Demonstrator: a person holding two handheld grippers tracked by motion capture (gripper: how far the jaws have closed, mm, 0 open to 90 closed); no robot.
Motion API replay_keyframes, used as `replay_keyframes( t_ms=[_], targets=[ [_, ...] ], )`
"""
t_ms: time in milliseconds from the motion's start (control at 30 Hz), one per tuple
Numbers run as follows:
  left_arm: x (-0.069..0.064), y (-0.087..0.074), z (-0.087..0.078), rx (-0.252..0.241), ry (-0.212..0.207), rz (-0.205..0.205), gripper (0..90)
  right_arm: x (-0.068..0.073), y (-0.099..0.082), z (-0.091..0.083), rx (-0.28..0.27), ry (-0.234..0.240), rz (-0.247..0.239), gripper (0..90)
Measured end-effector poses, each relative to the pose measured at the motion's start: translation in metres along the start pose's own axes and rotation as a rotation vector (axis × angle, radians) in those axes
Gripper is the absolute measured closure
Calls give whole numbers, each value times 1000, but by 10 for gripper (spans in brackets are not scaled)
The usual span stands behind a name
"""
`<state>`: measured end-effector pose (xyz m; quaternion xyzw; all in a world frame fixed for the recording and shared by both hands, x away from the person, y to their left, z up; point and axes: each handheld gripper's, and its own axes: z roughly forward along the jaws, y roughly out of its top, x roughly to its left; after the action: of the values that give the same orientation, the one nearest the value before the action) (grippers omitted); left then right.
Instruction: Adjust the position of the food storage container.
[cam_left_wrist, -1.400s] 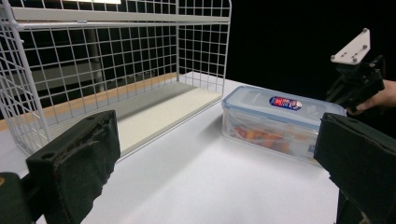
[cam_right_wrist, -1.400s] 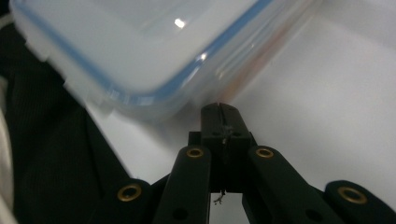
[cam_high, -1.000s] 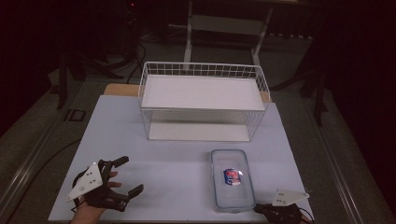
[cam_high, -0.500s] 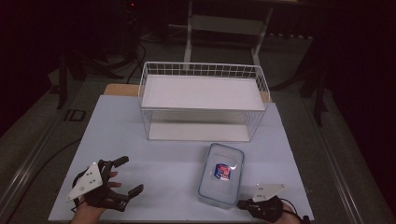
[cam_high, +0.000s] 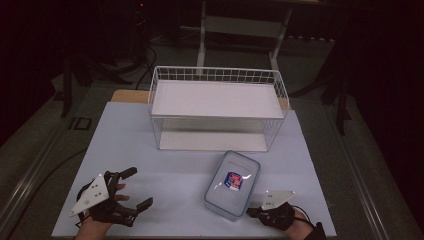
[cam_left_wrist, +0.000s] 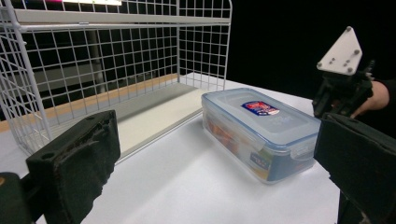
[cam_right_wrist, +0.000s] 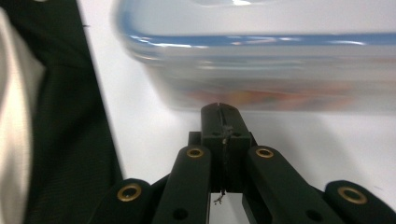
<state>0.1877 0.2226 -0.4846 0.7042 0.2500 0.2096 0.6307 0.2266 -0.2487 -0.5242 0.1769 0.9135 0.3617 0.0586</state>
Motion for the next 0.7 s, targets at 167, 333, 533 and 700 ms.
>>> replay_keyframes(
  t_ms=[167, 333, 533, 700],
  targets=[
    [0, 0, 1, 2, -2, -2, 6, 0, 7, 5, -16, 27, -7, 900],
    [-1, -1, 2, 7, -3, 0, 6, 3, 21, 15, -27, 65, -43, 900],
    [0, 0, 1, 2, -3, -2, 6, 9, 37, 32, -19, 86, -90, 900],
    [-1, 0, 1, 3, -4, -1, 6, 14, 47, 42, -23, 92, -109, 900]
  ],
)
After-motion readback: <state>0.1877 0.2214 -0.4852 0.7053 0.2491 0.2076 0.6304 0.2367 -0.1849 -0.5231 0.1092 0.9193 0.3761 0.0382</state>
